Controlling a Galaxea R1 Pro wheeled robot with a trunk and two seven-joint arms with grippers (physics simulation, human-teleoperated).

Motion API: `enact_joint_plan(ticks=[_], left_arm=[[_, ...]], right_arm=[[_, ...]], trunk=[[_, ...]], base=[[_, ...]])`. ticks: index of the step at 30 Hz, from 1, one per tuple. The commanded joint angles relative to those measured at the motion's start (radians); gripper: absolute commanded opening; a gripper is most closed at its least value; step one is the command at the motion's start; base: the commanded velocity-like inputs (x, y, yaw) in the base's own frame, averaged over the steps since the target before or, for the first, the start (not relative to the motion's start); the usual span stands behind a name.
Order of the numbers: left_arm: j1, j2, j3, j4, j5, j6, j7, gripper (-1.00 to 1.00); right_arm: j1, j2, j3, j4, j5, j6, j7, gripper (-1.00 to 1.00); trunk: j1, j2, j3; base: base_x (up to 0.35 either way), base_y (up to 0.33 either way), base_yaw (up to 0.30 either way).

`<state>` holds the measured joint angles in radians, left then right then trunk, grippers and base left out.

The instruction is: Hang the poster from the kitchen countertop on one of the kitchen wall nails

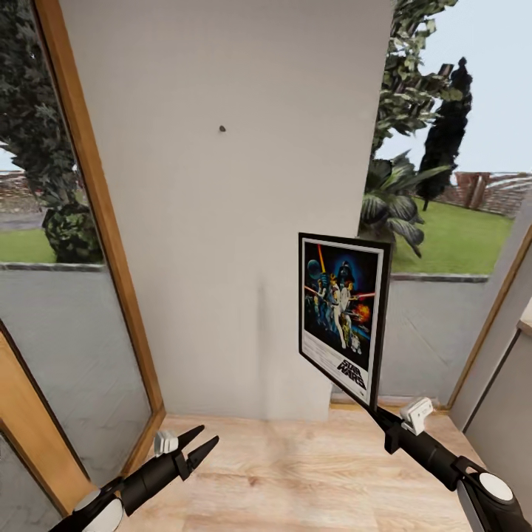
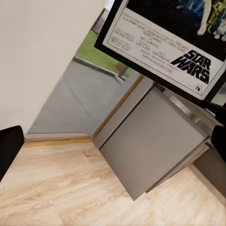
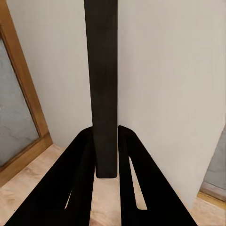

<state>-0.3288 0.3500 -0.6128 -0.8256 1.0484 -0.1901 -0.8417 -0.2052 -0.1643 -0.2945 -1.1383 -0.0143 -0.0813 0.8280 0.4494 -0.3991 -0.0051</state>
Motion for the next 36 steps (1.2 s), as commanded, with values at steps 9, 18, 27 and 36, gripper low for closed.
enact_joint_plan(ticks=[9, 18, 27, 36], left_arm=[[-0.001, 0.001, -0.005, 0.046, 0.028, -0.010, -0.005, 1.00], [-0.001, -0.005, -0.014, 0.446, 0.156, -0.020, -0.221, 1.00], [-0.001, -0.065, -0.011, 0.756, 0.164, -0.078, -0.398, 1.00], [0.018, -0.065, -0.003, 0.800, 0.167, -0.086, -0.469, 1.00]], right_arm=[[-0.001, -0.001, -0.002, -0.027, -0.005, 0.067, 0.014, -1.00], [-0.047, 0.007, 0.009, -0.256, -0.009, 0.385, 0.199, -1.00], [-0.236, 0.009, 0.125, -0.292, -0.009, 0.533, 0.299, -1.00], [-0.433, 0.065, 0.258, -0.314, -0.008, 0.687, 0.350, -1.00]], trunk=[[0.001, -0.001, -0.001], [0.001, -0.001, -0.001], [0.001, -0.001, -0.001], [0.001, -0.001, -0.001]], base=[[0.065, 0.180, 0.000], [0.001, 0.003, 0.000], [0.000, 0.000, 0.000], [0.000, 0.000, 0.000]])
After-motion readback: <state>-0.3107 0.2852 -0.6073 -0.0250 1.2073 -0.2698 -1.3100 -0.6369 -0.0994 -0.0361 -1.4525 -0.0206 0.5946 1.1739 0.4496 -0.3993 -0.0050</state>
